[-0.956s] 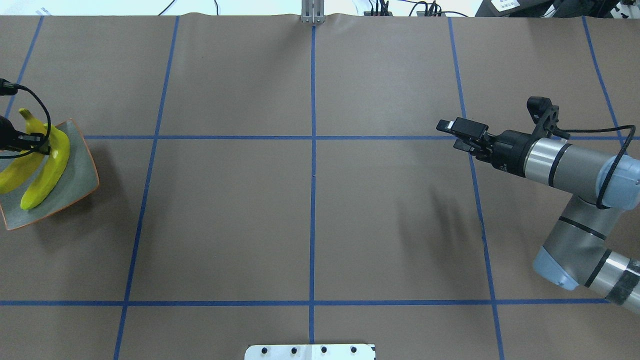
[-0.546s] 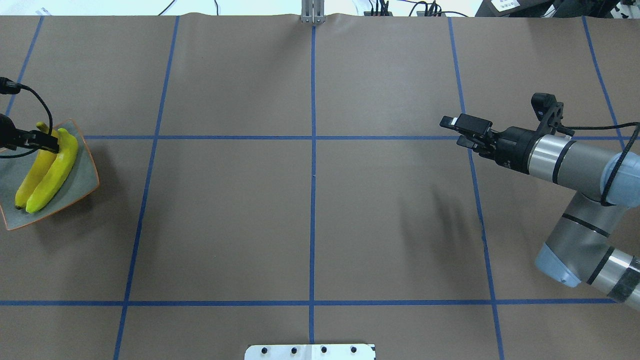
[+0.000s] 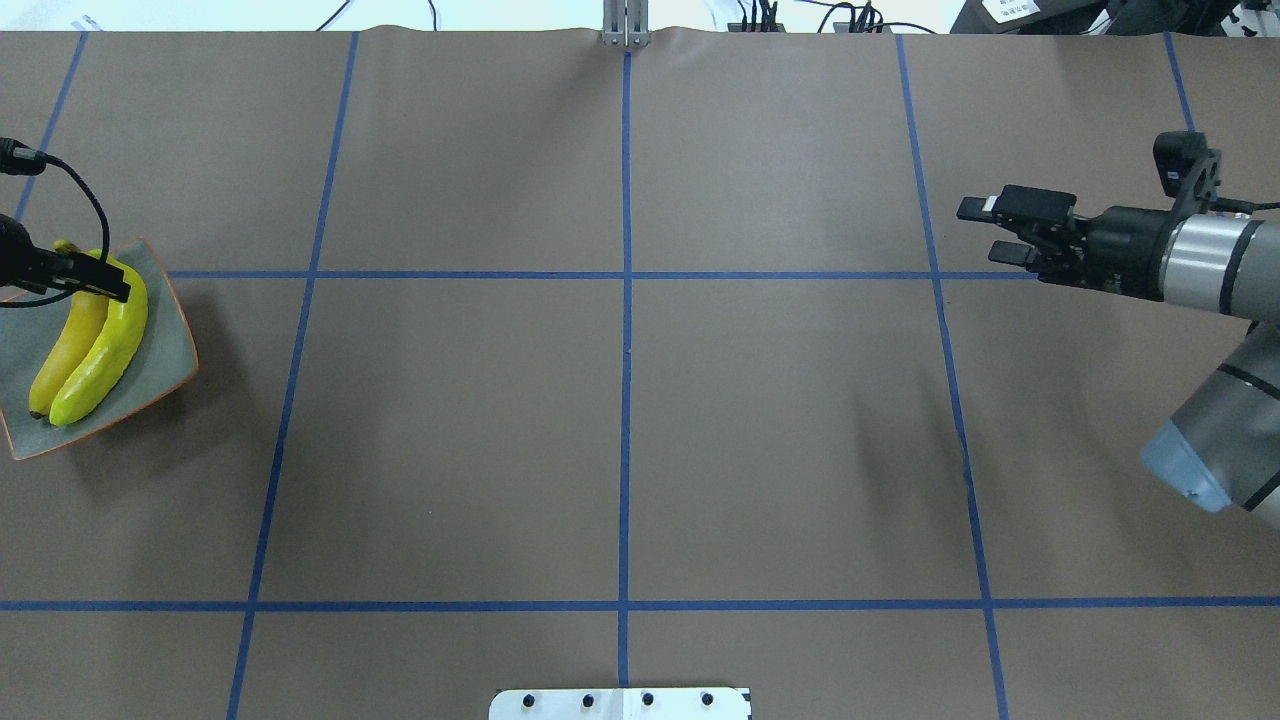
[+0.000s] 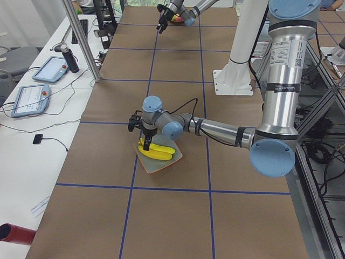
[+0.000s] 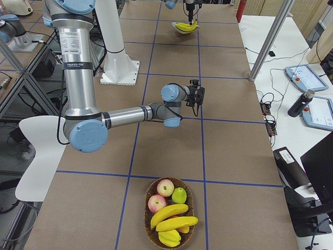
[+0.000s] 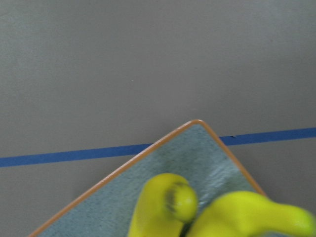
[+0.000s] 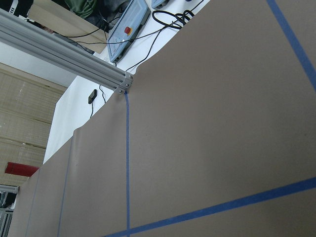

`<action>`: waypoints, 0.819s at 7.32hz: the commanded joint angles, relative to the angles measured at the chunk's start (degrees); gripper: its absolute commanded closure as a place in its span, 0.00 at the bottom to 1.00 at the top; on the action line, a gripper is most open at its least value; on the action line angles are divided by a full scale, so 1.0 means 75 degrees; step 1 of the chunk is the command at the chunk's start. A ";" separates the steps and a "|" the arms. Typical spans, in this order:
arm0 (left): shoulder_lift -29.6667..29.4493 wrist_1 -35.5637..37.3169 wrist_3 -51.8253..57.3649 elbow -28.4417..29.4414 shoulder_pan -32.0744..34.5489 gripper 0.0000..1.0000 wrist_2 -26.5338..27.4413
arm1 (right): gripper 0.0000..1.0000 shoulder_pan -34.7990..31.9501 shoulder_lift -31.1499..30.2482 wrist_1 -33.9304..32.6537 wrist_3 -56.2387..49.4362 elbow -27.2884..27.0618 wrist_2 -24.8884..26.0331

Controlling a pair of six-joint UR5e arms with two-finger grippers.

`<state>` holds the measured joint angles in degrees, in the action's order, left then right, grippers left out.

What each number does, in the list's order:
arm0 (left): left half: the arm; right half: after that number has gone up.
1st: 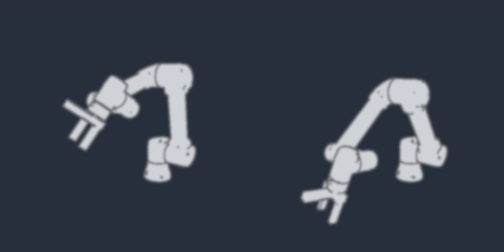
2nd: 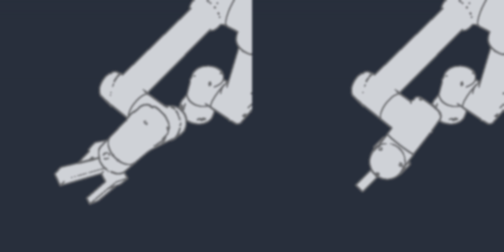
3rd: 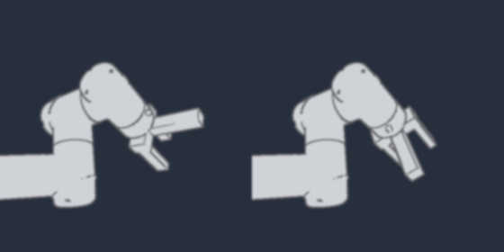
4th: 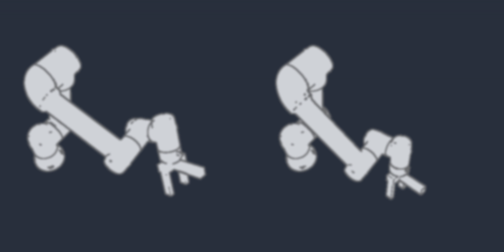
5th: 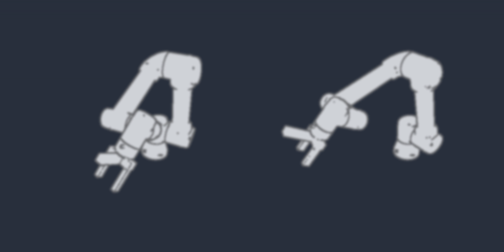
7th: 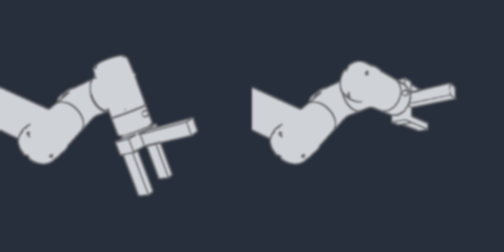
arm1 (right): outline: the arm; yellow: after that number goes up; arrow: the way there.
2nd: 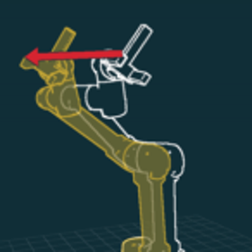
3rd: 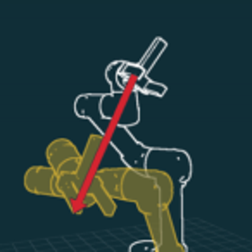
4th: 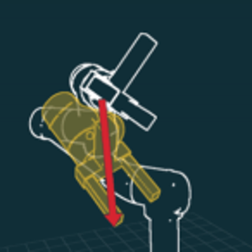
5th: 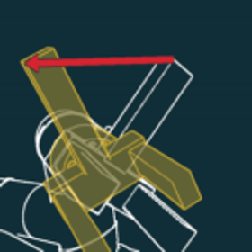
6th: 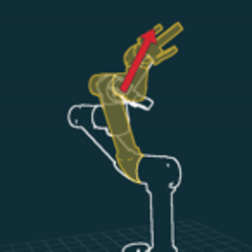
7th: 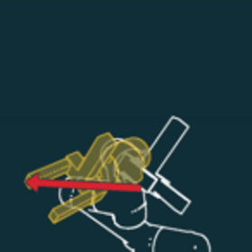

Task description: Transfer all bananas from basket to plate

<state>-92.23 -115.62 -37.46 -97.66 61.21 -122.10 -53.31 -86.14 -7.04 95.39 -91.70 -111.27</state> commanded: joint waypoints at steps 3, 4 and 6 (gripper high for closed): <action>0.0099 0.1094 -0.0009 -0.1320 -0.0028 0.00 -0.0056 | 0.00 -0.2166 -0.0666 -0.0174 -0.0958 0.0573 -0.2172; 0.0064 0.1096 -0.0091 -0.1392 -0.0051 0.00 -0.0067 | 0.00 -0.2811 -0.0655 -0.0198 -0.1951 0.1158 -0.2760; 0.0040 0.1096 -0.0185 -0.1404 -0.0063 0.00 -0.0068 | 0.00 -0.3891 -0.0666 -0.0453 -0.4025 0.2249 -0.3477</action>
<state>-91.86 -107.51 -38.49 -108.10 60.80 -122.63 -77.07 -91.07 -8.98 74.98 -79.83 -133.61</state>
